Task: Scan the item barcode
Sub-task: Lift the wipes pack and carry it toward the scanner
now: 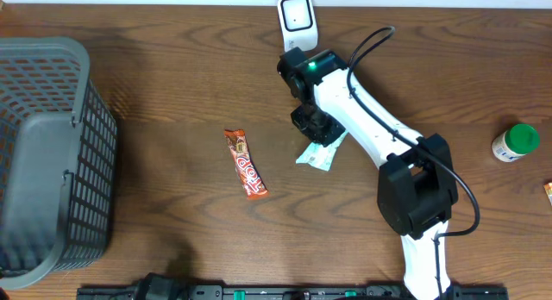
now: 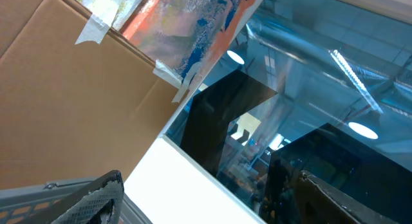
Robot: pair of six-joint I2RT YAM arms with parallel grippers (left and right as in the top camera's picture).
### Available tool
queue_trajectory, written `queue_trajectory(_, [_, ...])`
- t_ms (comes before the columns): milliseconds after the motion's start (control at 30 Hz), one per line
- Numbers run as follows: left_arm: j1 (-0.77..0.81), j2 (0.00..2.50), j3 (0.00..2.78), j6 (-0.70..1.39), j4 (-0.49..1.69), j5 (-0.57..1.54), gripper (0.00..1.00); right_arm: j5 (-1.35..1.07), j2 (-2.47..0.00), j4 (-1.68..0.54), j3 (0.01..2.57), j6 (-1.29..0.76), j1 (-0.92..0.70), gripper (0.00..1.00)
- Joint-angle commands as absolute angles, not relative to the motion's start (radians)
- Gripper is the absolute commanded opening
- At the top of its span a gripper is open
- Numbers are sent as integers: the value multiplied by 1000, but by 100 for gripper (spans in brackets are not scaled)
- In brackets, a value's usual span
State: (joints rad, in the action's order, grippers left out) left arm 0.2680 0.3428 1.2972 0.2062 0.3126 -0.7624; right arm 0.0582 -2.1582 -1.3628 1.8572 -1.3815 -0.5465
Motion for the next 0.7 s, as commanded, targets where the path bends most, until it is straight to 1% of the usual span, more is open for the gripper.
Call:
queue_trajectory(0, [262,336,1293,205,308,-771,85,65,-2108,-1362,1895,-1273,-532,1])
queue_trajectory(300, [262,336,1279,235,305,-771,85,-15,-1875,-1398,1919,-1239,-530,1])
queue_trajectory(433, [262,336,1279,243,305,-771,85,0,-1790,-1443,1919,-1238,-531,1])
queue_trajectory(567, [262,336,1278,243,305,-771,85,12,-1734,-1421,1919,-1118,-538,1])
queue_trajectory(667, [262,336,1278,243,305,-771,85,81,-1695,-1322,1919,-1007,-547,1])
